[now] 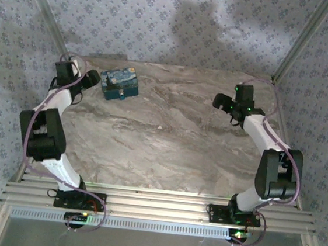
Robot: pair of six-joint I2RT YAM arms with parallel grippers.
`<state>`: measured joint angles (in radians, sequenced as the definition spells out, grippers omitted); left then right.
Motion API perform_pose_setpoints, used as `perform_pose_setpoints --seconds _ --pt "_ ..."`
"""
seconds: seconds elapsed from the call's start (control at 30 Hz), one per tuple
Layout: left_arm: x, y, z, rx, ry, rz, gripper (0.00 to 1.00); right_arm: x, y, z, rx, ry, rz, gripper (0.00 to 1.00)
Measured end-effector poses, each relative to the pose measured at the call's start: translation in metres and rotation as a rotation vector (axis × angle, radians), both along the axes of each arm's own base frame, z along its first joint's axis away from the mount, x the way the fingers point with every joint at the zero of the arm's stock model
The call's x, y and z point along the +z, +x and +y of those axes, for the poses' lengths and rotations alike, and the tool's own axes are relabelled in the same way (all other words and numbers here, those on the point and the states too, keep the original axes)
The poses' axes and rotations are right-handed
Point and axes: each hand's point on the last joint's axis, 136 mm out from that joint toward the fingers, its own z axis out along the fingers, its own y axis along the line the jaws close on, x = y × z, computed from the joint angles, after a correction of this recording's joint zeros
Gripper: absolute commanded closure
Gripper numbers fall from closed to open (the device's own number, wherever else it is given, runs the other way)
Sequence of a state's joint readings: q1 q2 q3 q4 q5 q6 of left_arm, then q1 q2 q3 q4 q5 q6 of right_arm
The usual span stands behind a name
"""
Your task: Unlock the padlock with the key
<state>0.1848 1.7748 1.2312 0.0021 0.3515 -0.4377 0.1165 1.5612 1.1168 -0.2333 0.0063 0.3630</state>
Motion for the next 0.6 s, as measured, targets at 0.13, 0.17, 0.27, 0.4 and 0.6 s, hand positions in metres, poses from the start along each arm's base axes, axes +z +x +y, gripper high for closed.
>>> perform_pose_setpoints --seconds 0.13,0.17,0.27,0.4,0.6 --pt "-0.029 0.027 -0.019 -0.069 -0.109 0.081 0.26 0.008 0.007 0.025 0.031 0.046 0.018 0.01" --pt "-0.034 0.033 -0.023 -0.084 -0.121 0.096 0.27 0.011 0.01 0.027 0.03 0.057 0.015 0.01" --pt "-0.046 0.046 -0.041 -0.138 -0.145 0.139 0.34 0.017 0.015 0.032 0.022 0.083 0.014 0.01" --pt "-0.053 0.045 -0.064 -0.195 -0.147 0.177 0.46 0.011 0.016 0.037 0.019 0.093 0.04 0.01" --pt "-0.067 0.028 -0.103 -0.299 -0.121 0.239 0.5 0.004 0.01 0.047 0.021 0.107 0.073 0.02"
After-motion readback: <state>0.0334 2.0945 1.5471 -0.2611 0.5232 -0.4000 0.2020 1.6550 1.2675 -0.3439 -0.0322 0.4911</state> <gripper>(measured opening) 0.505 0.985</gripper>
